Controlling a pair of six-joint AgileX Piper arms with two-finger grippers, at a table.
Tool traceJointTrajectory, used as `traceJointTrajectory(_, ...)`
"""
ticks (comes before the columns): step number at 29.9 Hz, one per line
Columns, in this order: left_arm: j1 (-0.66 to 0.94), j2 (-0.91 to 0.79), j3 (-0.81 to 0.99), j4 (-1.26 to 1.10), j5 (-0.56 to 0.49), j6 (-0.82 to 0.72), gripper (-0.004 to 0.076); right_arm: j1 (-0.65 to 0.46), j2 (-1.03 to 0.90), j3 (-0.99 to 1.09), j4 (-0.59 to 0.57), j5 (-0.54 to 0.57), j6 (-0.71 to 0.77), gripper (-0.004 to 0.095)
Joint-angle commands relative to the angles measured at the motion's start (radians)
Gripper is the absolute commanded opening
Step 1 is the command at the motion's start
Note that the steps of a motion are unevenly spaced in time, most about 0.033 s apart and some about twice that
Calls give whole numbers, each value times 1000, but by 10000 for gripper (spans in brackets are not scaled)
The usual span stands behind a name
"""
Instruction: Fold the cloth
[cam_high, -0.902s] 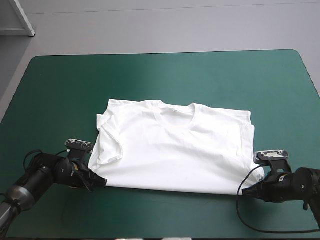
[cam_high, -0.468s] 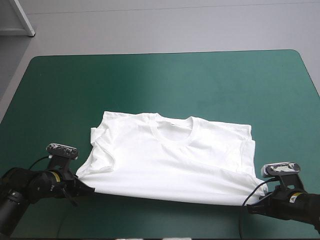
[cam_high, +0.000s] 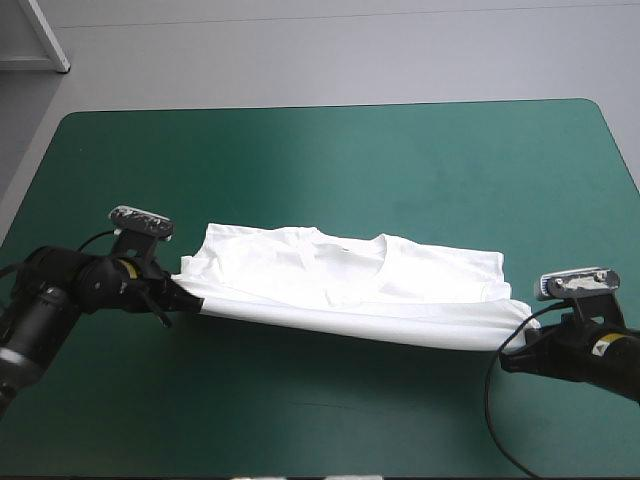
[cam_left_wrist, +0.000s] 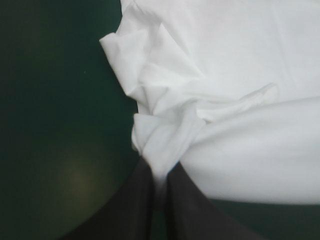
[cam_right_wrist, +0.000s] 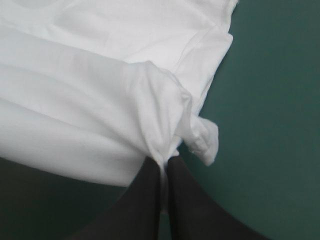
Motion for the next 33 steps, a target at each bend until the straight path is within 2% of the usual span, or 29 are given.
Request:
traceJointTrajectory(1,0,80,-87,12,-88,12,19,-7,85,-53,-9,-135,-32,-17)
traceJointTrajectory(4,0,164,-136,16,-144,14,19,-7,173,-72,-1,-190,-53,-17)
traceJointTrajectory(9,0,301,-208,16,-214,14,19,-7,340,-112,80,-227,-133,-17)
traceJointTrajectory(18,0,451,-256,18,-358,2,19,-7,566,-222,84,-272,-180,-17)
traceJointTrajectory(33,0,497,-256,165,-465,-164,19,-9,740,-301,67,-332,-174,-7)
